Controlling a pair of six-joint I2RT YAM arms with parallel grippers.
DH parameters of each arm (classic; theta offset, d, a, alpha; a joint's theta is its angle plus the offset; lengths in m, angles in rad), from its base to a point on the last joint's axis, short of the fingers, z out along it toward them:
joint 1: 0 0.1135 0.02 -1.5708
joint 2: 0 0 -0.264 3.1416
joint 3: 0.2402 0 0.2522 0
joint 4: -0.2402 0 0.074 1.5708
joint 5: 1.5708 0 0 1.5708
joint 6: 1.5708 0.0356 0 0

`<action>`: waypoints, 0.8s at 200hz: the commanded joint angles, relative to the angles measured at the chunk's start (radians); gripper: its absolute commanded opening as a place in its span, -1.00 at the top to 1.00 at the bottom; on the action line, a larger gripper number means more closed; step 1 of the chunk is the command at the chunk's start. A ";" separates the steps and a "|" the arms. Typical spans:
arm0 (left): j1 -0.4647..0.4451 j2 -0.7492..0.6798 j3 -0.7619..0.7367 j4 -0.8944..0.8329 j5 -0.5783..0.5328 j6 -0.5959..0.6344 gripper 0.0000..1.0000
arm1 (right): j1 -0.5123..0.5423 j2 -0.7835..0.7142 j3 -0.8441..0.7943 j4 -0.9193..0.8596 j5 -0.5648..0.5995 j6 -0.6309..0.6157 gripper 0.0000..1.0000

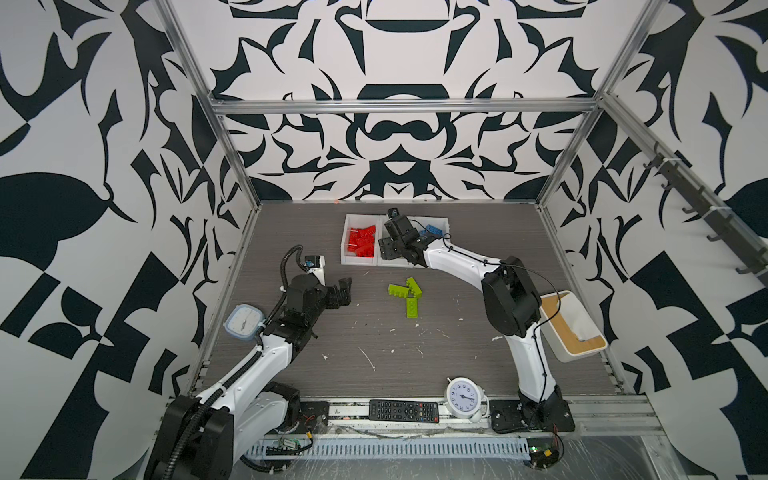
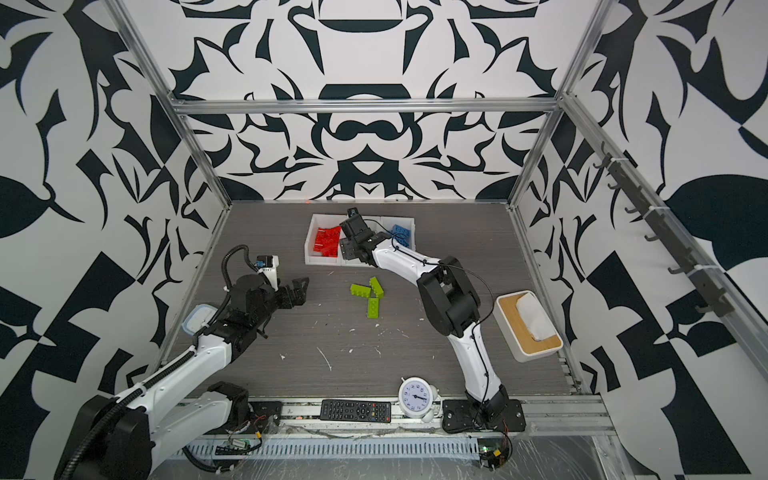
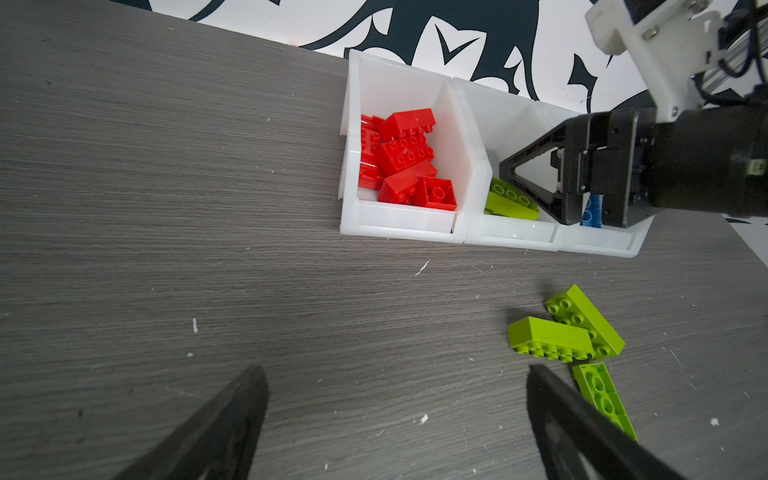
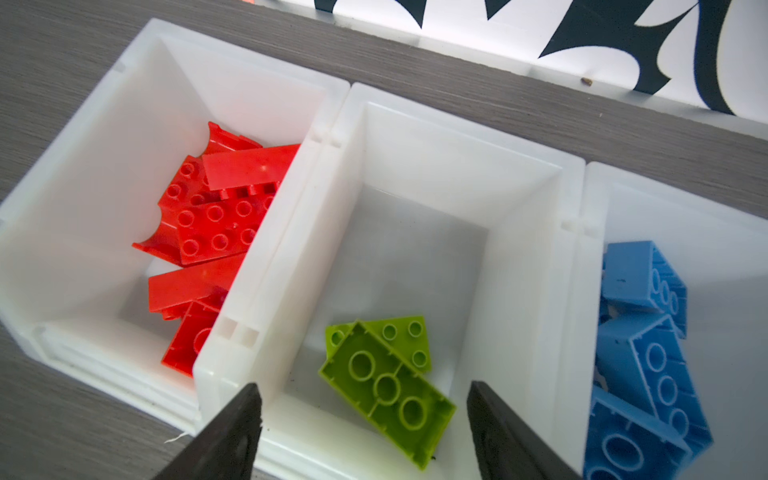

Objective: Sort the legos into containers by color
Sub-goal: 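Carry the lime-green brick into the middle compartment and open the right gripper, then move the right gripper back down and close it on another lime-green brick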

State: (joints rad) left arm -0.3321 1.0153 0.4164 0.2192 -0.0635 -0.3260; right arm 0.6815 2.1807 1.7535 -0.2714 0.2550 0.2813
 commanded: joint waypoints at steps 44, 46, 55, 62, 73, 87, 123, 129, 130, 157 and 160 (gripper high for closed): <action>0.004 0.002 -0.011 -0.003 -0.026 -0.004 -0.99 | 0.013 -0.161 -0.070 -0.059 -0.258 -0.101 -0.58; 0.004 0.001 -0.011 -0.003 -0.027 -0.004 -0.99 | 0.014 -0.168 -0.077 -0.065 -0.266 -0.107 -0.58; 0.004 -0.008 -0.015 0.001 -0.033 -0.004 -0.99 | 0.017 -0.206 -0.118 -0.086 -0.314 -0.143 -0.57; 0.004 -0.012 -0.020 0.010 -0.034 -0.004 -0.99 | 0.018 -0.231 -0.143 -0.111 -0.339 -0.170 -0.56; 0.004 -0.015 -0.024 0.016 -0.035 -0.004 -0.99 | 0.019 -0.262 -0.168 -0.162 -0.371 -0.228 -0.54; 0.004 -0.014 -0.024 0.015 -0.038 -0.006 -0.99 | 0.024 -0.289 -0.190 -0.223 -0.400 -0.298 -0.53; 0.004 -0.012 -0.019 0.009 -0.046 -0.004 -0.99 | 0.032 -0.298 -0.193 -0.333 -0.402 -0.427 -0.46; 0.004 -0.012 -0.019 0.009 -0.045 -0.006 -0.99 | 0.035 -0.292 -0.188 -0.346 -0.395 -0.440 -0.45; 0.004 -0.012 -0.019 0.009 -0.045 -0.006 -0.99 | 0.036 -0.291 -0.187 -0.349 -0.395 -0.442 -0.45; 0.004 -0.011 -0.019 0.009 -0.045 -0.006 -0.99 | 0.054 -0.242 -0.146 -0.417 -0.362 -0.481 -0.40; 0.004 -0.009 -0.019 0.008 -0.045 -0.005 -0.99 | 0.056 -0.237 -0.142 -0.421 -0.359 -0.484 -0.40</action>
State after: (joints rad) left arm -0.3321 1.0153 0.4118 0.2199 -0.0940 -0.3256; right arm 0.7216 1.9163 1.5700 -0.5877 -0.1192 -0.1238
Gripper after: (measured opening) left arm 0.997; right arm 0.704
